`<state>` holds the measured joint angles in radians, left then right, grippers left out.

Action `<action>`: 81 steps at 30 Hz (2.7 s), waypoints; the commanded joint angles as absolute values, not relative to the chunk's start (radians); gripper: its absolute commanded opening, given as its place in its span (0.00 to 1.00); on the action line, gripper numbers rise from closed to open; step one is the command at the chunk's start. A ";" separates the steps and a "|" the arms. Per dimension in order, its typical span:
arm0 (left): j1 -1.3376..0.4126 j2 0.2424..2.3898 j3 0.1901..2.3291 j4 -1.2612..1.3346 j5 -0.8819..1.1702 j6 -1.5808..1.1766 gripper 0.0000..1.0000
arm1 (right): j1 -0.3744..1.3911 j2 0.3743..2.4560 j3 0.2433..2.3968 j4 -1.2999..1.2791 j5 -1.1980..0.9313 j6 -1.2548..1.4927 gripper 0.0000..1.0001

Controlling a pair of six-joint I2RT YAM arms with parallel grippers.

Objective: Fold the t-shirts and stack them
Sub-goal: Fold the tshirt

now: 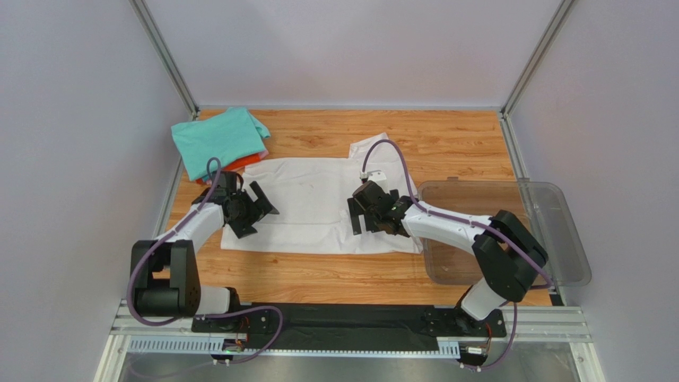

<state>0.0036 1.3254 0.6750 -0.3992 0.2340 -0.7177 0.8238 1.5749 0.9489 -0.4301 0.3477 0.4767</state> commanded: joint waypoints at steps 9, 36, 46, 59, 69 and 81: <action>0.003 1.405 0.652 -0.377 0.210 -0.718 1.00 | 0.830 1.660 0.855 -0.278 0.195 0.613 1.00; 0.003 0.947 0.410 -0.716 0.015 -0.908 1.00 | 1.187 1.398 0.654 -0.437 0.351 0.954 1.00; 0.003 0.721 0.414 -0.928 -0.080 -1.057 1.00 | 1.196 1.351 0.626 -0.445 0.361 0.956 1.00; 0.003 0.738 0.449 -0.931 -0.045 -1.034 1.00 | 1.264 1.298 0.687 -0.515 0.455 0.971 1.00; 0.003 0.745 0.696 -0.924 -0.095 -0.944 1.00 | 1.261 1.151 0.862 -0.718 0.742 0.943 1.00; 0.003 1.239 1.043 -0.718 -0.096 -0.663 1.00 | 1.212 1.065 0.789 -0.635 0.798 0.873 1.00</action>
